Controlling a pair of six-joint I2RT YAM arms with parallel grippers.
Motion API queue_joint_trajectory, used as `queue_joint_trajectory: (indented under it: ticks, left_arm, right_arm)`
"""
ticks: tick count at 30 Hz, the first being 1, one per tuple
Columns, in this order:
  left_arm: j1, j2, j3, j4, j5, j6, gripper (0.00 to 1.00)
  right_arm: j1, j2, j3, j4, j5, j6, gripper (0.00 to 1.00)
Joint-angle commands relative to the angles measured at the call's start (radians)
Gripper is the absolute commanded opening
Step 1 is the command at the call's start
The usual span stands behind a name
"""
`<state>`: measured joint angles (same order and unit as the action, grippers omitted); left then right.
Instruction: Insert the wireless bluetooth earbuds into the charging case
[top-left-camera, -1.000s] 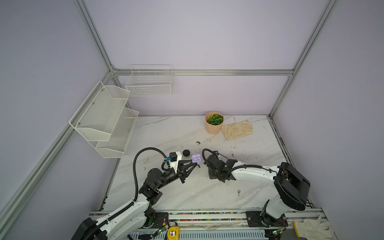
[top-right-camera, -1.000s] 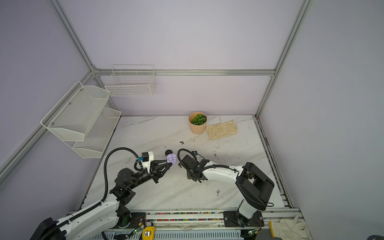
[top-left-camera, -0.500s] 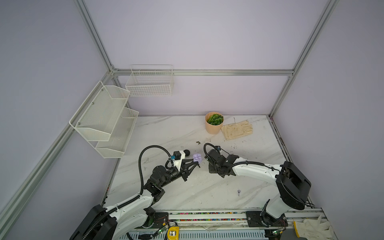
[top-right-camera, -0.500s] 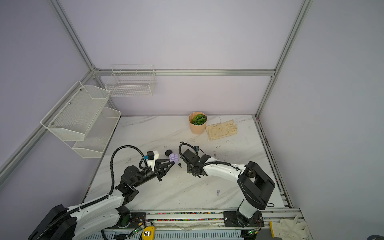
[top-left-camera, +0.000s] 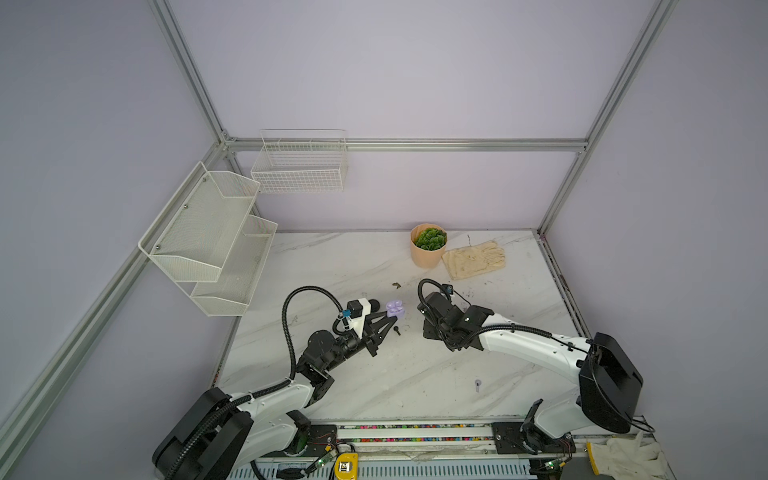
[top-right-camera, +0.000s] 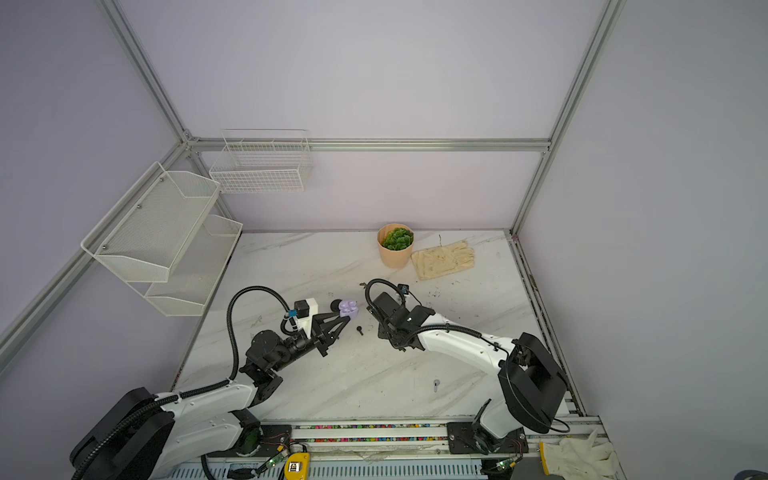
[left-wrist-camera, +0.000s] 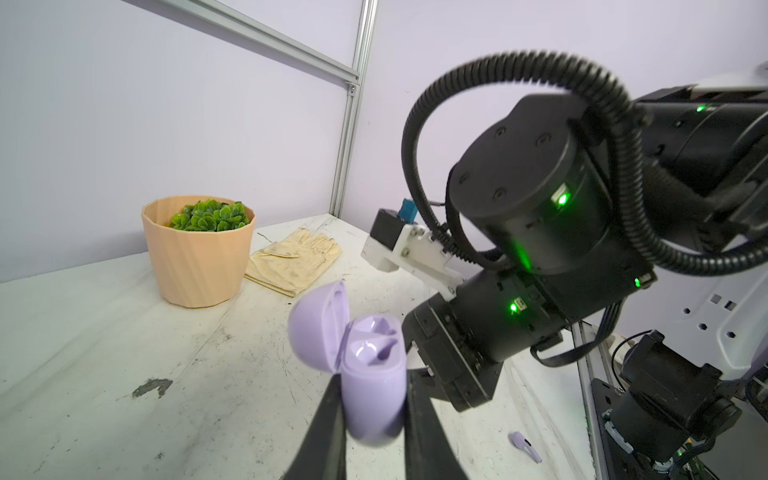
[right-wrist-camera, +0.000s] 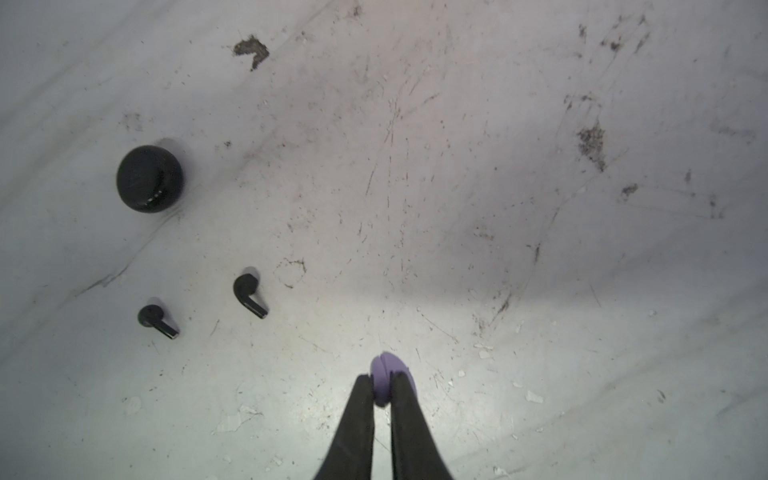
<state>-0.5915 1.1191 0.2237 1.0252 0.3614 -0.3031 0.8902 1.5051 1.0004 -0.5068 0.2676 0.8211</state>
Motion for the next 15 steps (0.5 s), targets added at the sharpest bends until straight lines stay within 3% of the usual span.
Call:
queue_joint_trajectory:
  ticks: [1, 15]
  left_arm:
    - [-0.005, -0.014, -0.006, 0.075, -0.014, 0.011, 0.0]
    - [-0.004, -0.028, -0.003, 0.044, -0.001, 0.02, 0.0]
  right_arm:
    - [-0.004, -0.005, -0.063, -0.002, -0.035, 0.064, 0.13]
    - [-0.004, 0.037, -0.155, 0.095, -0.1, 0.073, 0.13]
